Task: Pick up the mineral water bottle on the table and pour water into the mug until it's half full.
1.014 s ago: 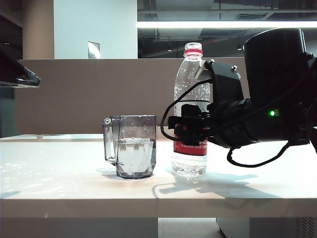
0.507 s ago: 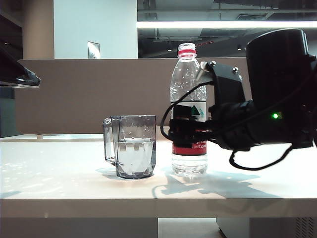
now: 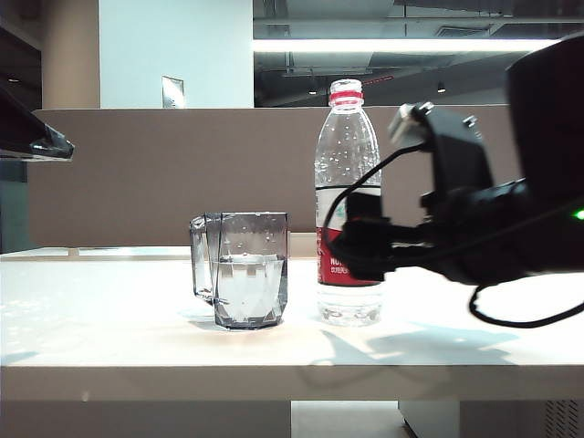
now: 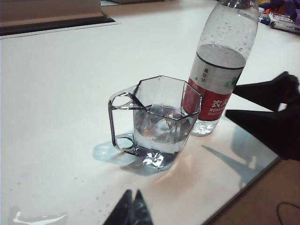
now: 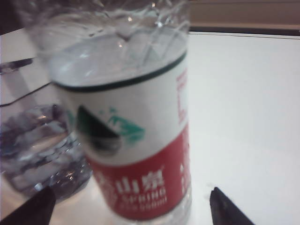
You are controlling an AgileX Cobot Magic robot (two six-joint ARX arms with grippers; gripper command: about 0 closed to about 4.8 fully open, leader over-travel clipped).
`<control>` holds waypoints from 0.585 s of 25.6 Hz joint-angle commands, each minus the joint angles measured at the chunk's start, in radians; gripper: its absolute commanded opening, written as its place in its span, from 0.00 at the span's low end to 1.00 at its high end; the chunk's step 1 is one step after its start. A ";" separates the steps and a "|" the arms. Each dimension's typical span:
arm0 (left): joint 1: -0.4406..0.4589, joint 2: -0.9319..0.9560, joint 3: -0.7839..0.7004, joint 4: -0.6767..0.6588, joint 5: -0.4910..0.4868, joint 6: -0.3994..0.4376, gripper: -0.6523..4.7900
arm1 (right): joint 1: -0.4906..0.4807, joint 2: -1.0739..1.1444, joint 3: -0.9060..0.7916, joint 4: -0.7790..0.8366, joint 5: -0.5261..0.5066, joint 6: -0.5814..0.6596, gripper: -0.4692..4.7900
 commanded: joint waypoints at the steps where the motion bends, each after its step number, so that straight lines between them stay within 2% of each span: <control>1: -0.001 -0.002 0.003 0.005 0.001 -0.003 0.11 | 0.007 -0.100 -0.059 0.030 0.041 -0.001 0.60; 2: -0.001 -0.002 0.003 0.006 0.001 -0.003 0.11 | 0.007 -0.131 -0.078 0.029 0.047 -0.001 0.41; 4: -0.001 -0.002 0.003 0.006 0.001 -0.003 0.11 | 0.007 -0.211 -0.127 0.028 0.045 -0.001 0.21; 8: -0.001 -0.002 0.003 0.005 0.000 -0.003 0.11 | 0.006 -0.298 -0.182 0.009 0.046 -0.001 0.15; 9: -0.001 -0.002 0.003 0.006 0.001 -0.003 0.11 | 0.006 -0.335 -0.206 -0.012 0.046 0.000 0.08; 15: -0.001 -0.002 0.003 0.006 0.001 -0.003 0.11 | 0.006 -0.406 -0.281 -0.029 0.019 0.000 0.08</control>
